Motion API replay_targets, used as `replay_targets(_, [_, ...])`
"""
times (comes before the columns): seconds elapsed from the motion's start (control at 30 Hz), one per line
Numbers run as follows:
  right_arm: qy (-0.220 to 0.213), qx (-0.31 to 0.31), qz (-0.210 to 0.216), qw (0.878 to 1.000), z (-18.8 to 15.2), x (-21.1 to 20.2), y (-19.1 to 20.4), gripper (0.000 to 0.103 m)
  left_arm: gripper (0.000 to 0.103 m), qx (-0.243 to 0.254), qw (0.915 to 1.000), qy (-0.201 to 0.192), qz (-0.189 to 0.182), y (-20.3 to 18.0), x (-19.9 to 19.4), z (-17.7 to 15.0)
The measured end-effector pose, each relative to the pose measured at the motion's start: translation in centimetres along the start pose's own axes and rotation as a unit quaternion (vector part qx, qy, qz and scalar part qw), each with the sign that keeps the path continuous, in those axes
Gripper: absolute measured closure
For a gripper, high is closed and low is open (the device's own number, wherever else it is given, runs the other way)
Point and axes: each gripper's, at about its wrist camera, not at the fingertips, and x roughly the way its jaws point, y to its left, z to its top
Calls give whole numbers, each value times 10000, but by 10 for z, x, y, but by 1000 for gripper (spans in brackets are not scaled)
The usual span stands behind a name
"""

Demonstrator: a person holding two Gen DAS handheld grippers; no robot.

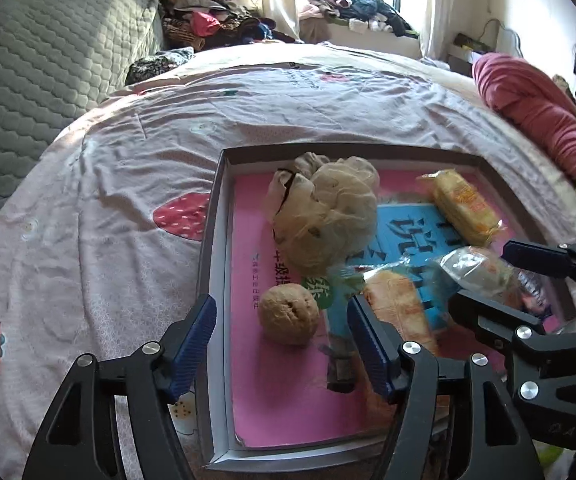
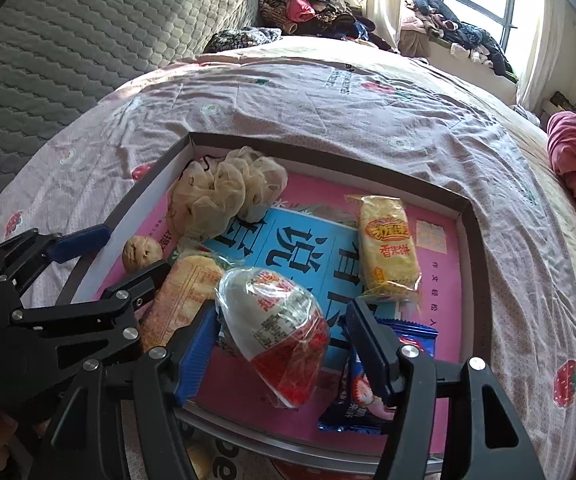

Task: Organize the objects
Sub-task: 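Pull both open tools back from the tray toward the walnut and green ring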

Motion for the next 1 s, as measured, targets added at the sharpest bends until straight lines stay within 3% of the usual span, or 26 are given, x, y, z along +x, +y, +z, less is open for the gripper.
replay_targets(0.27, [-126, 17, -33, 9999, 4, -14, 1, 31, 33, 2, 9998, -124, 171, 3, -13, 7])
replay_targets(0.4, [-221, 104, -2, 9997, 5, -24, -2, 22, 32, -43, 9996, -154, 226, 7, -21, 9])
replay_targets(0.5, [-237, 119, -29, 9996, 6, -30, -2, 19, 25, -46, 9994, -189, 292, 8, -28, 10])
replay_targets(1.0, [-325, 156, -68, 9993, 4, -65, -5, 6, 21, -93, 9986, -183, 491, 8, -57, 13])
